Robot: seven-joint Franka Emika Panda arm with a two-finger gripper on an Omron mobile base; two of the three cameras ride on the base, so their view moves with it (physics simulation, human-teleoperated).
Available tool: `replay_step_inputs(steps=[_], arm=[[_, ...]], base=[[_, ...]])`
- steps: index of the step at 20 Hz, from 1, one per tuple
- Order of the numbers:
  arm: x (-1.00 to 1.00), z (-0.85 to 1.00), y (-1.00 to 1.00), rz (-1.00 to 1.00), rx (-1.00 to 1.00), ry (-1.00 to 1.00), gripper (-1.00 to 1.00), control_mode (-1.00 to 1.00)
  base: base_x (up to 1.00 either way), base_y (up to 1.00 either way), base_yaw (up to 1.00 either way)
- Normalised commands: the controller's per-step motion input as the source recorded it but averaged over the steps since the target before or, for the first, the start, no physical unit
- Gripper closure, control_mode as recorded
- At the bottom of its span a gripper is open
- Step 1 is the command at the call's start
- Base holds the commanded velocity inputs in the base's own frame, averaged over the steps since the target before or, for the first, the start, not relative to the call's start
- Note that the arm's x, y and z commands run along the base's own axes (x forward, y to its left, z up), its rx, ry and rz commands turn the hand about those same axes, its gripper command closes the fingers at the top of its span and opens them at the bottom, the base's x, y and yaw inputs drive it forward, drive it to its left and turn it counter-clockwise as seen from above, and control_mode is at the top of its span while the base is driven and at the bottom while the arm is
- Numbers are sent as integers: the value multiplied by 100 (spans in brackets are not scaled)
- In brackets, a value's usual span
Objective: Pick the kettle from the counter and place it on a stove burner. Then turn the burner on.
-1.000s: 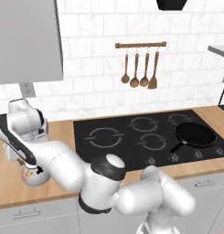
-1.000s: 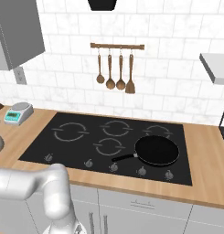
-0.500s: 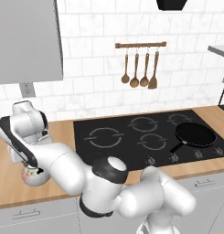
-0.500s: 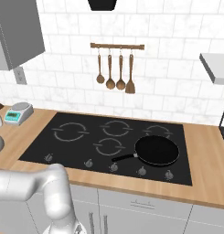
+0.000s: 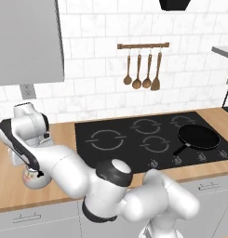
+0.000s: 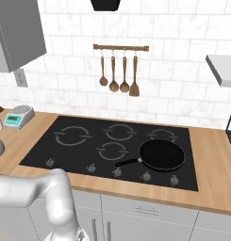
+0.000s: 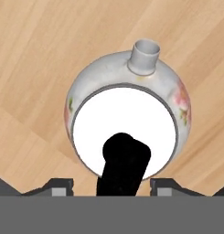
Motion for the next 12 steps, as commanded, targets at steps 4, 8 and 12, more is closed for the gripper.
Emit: replay_step_inputs(steps=[4, 8, 12], arm=[[0, 0, 0, 0, 0, 0, 100, -100], [-8, 5, -7, 0, 0, 1, 100, -100], [-64, 37, -42, -1, 0, -1, 100, -100]], base=[[0, 0, 0], [0, 0, 0], [0, 0, 0]])
